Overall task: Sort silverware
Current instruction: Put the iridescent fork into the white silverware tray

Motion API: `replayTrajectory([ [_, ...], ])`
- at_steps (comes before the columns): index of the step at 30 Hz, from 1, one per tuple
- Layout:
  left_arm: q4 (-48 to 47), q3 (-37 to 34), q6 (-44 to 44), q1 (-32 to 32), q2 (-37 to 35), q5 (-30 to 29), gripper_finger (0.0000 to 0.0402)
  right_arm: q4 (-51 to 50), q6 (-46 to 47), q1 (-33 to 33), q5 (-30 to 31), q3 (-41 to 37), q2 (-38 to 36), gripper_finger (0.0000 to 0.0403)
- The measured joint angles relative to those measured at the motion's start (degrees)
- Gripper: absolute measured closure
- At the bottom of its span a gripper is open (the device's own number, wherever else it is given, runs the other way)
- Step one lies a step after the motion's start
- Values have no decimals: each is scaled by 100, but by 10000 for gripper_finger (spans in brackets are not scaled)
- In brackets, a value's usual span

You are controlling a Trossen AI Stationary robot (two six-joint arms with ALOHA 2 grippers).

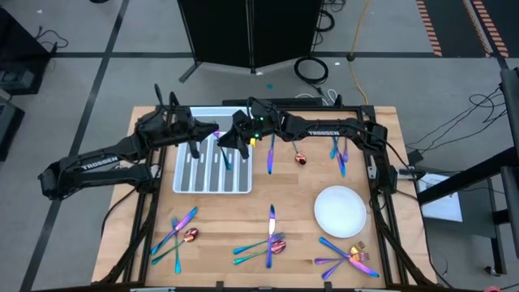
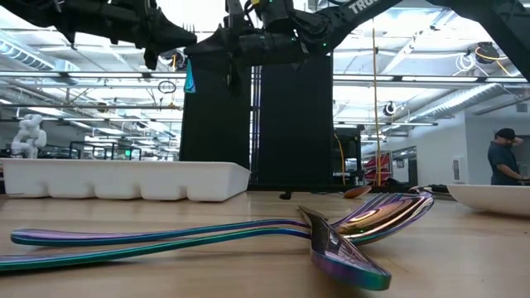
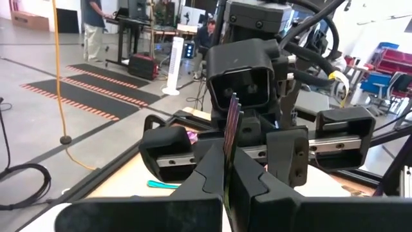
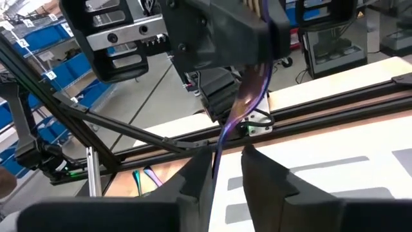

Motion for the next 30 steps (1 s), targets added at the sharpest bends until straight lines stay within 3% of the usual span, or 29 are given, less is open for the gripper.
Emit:
replayTrajectory([
  [9,-6,-2,17,0,6,-44,401,67,-103,4,0,0,0,393],
  [14,-2,-2,57,0,6,-39,395,64,-11,7,10,0,0,401],
  [20,-13,-6,250,0,-19,-41,335,62,133,4,50,0,0,402],
  [24,-112,-9,301,0,-248,-354,286,-119,252,-90,41,0,0,402],
  [30,-1252,-9,339,166,-1045,-944,245,-324,683,-202,460,0,0,403],
])
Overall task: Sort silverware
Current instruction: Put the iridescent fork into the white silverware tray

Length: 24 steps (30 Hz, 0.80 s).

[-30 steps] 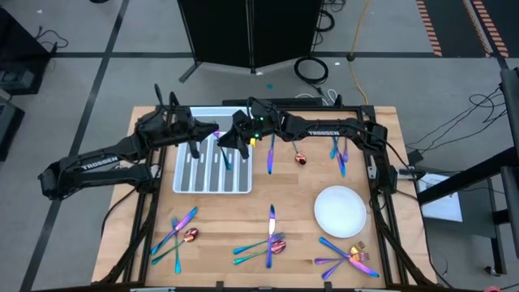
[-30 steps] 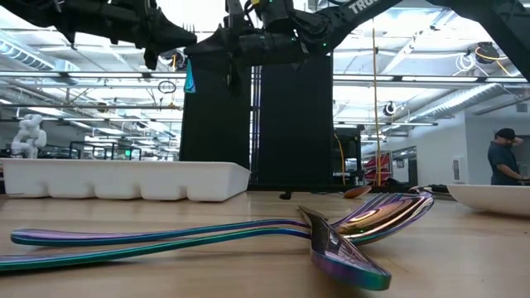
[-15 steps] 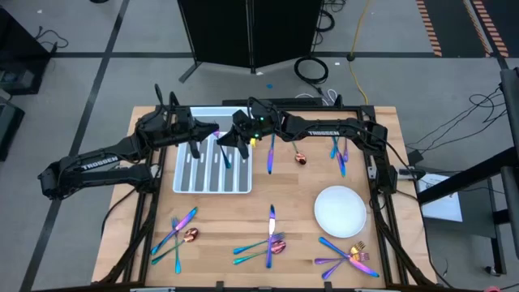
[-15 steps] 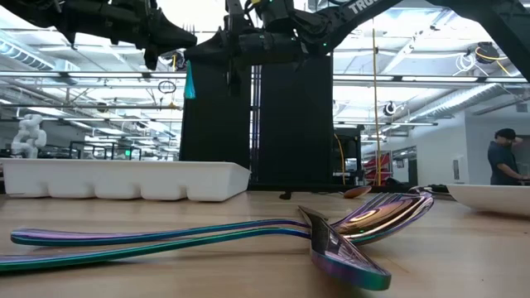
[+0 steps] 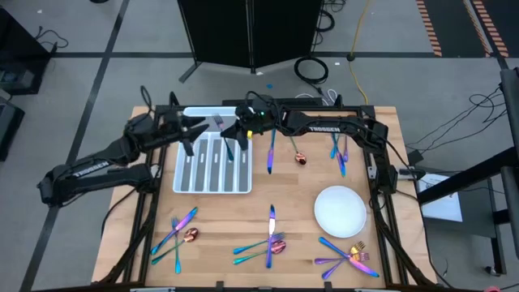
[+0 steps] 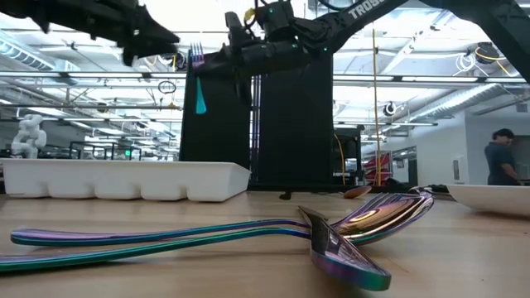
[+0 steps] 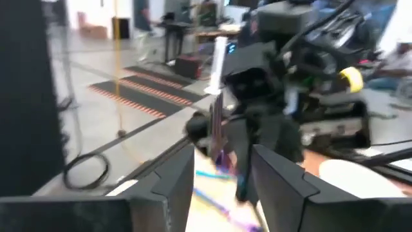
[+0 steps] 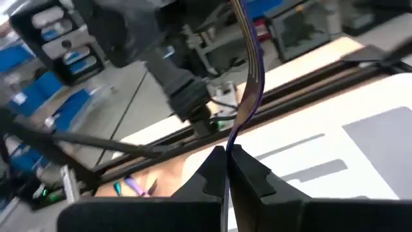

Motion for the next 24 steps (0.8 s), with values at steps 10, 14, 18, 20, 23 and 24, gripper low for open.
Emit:
replayTrajectory([
  [10,-40,-673,-635,-419,-1174,557,242,-522,1466,430,1632,0,2,403],
  [14,364,-1135,-649,-618,-1348,380,242,-626,2003,670,2238,11,127,403],
  [18,419,-1433,-649,-754,-1365,341,242,-633,2806,780,2263,7,548,403],
  [20,609,-1449,-651,-745,-1360,256,242,-647,3069,795,2262,4,746,403],
  [23,823,-1446,-644,-746,-1404,354,242,-625,3344,823,2320,4,946,403],
  [24,872,-1440,-633,-747,-1409,365,242,-628,3403,841,2400,4,999,403],
])
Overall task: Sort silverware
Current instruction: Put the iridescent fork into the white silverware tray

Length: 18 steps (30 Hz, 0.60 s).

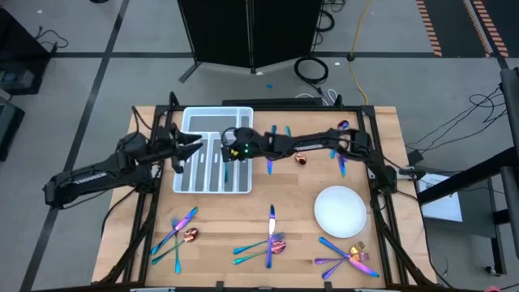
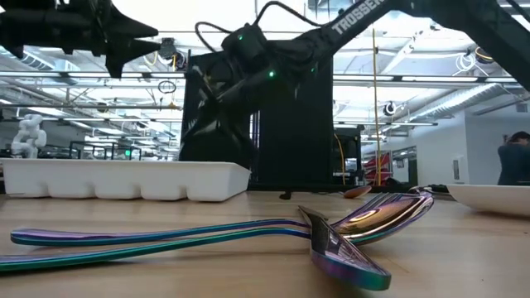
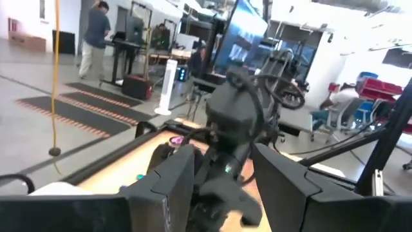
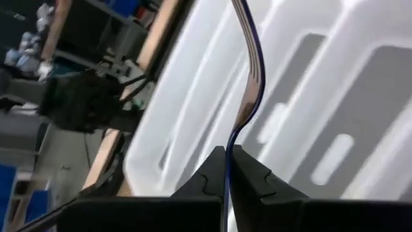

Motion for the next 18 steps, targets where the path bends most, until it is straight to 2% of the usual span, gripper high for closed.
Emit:
replayTrajectory([
  [8,123,0,298,2,-21,-72,242,-359,176,119,460,0,37,403],
  [18,279,4,300,2,-28,-96,242,-410,210,133,328,-4,210,403],
])
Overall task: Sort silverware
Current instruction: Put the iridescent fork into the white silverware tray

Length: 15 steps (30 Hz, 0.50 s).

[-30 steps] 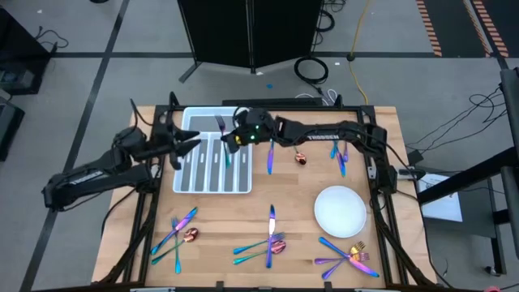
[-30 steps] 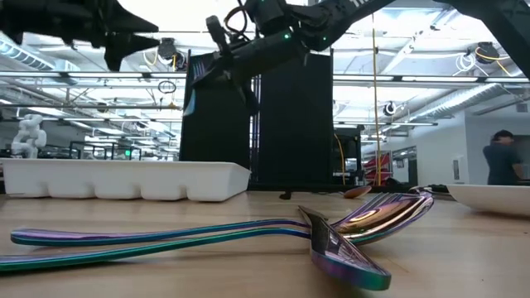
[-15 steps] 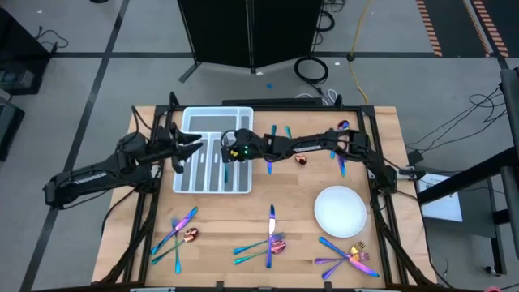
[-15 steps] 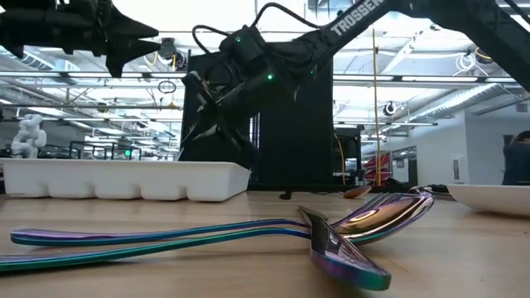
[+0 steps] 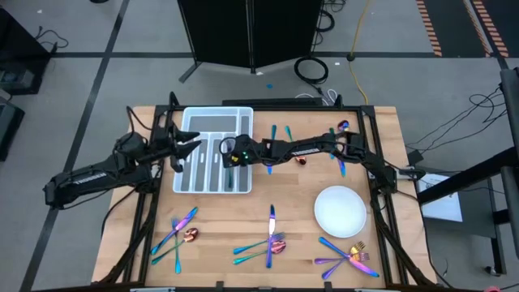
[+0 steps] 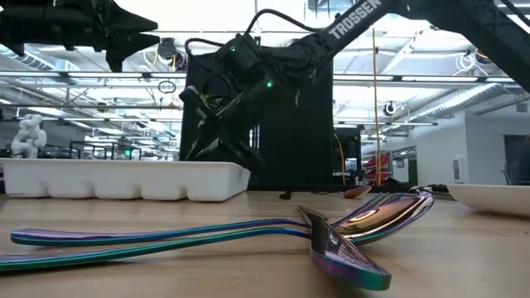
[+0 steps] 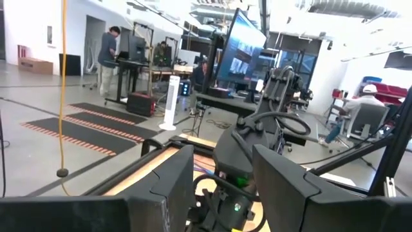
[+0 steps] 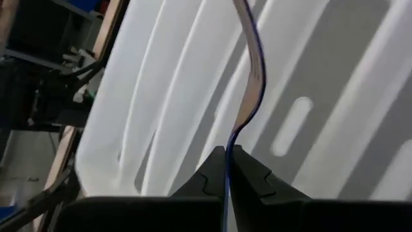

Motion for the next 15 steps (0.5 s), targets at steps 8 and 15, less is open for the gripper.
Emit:
replayTrajectory([
  [8,-2,-1,-2,0,-4,0,242,83,-275,0,8,0,-1,382],
  [15,-4,-2,-1,0,-4,0,242,42,-365,-2,259,0,0,345],
])
